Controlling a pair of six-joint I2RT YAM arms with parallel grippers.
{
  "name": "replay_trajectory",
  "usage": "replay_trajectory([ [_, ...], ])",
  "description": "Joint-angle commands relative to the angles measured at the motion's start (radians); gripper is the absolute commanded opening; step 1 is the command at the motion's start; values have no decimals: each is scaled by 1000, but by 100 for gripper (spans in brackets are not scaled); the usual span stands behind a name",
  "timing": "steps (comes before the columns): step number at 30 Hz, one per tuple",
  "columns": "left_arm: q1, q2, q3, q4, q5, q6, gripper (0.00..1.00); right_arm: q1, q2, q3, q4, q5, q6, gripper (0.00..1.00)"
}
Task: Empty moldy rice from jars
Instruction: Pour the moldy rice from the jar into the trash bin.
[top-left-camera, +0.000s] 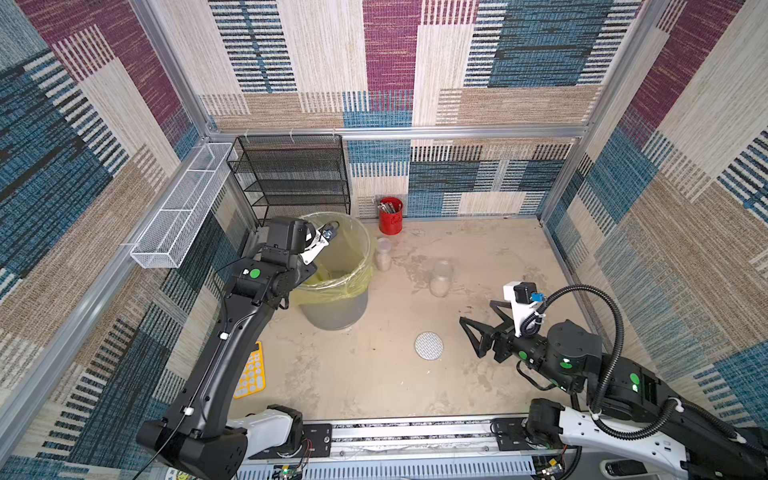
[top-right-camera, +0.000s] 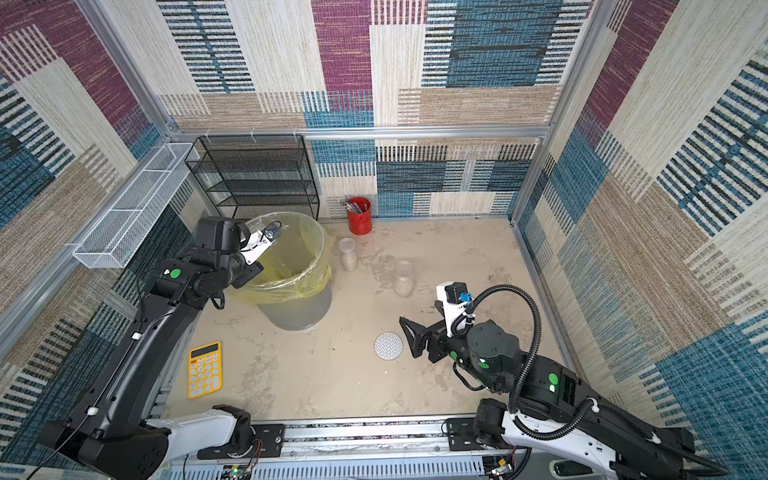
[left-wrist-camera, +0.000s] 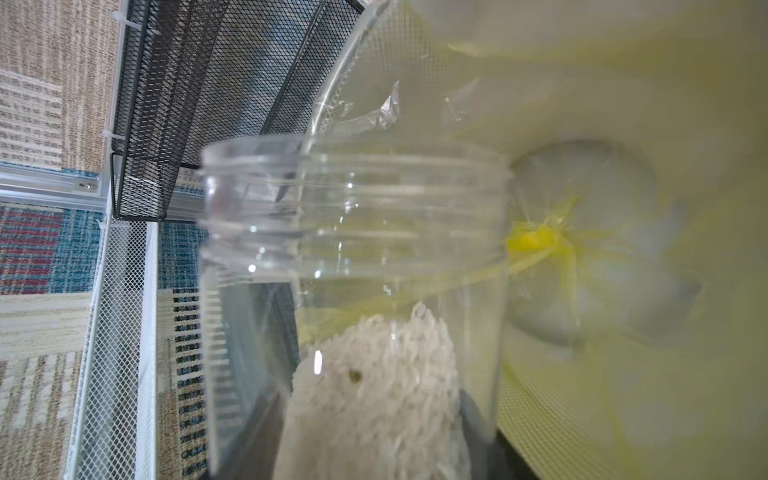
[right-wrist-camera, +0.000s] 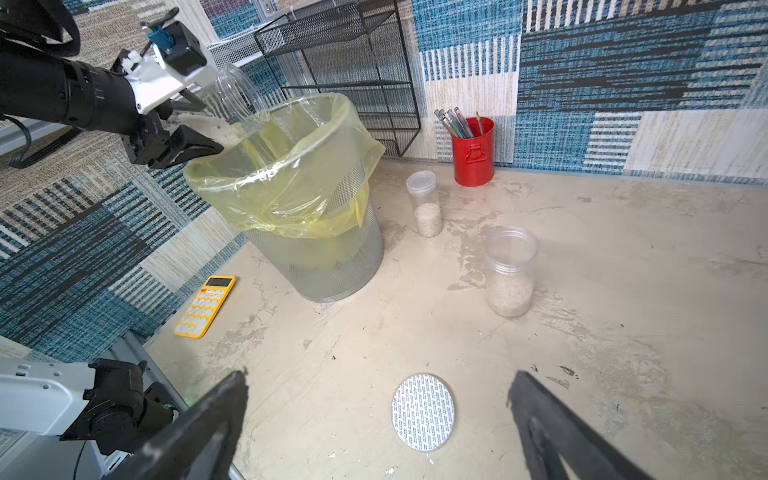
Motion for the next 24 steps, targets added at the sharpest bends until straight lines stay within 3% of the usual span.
replay_trajectory([
  [1,1,7,-24,61,-78,79,26,0,-28,-21,3,15,39,99],
  [6,1,37,-46,91,-127,148,24,-1,-72,-80,9,-6,79,99],
  [11,-26,118,-50,116,-232,240,16,0,-52,-98,50,-48,74,99],
  [24,-88,217,19,193,-369,500,16,0,-85,-115,53,-52,64,99],
])
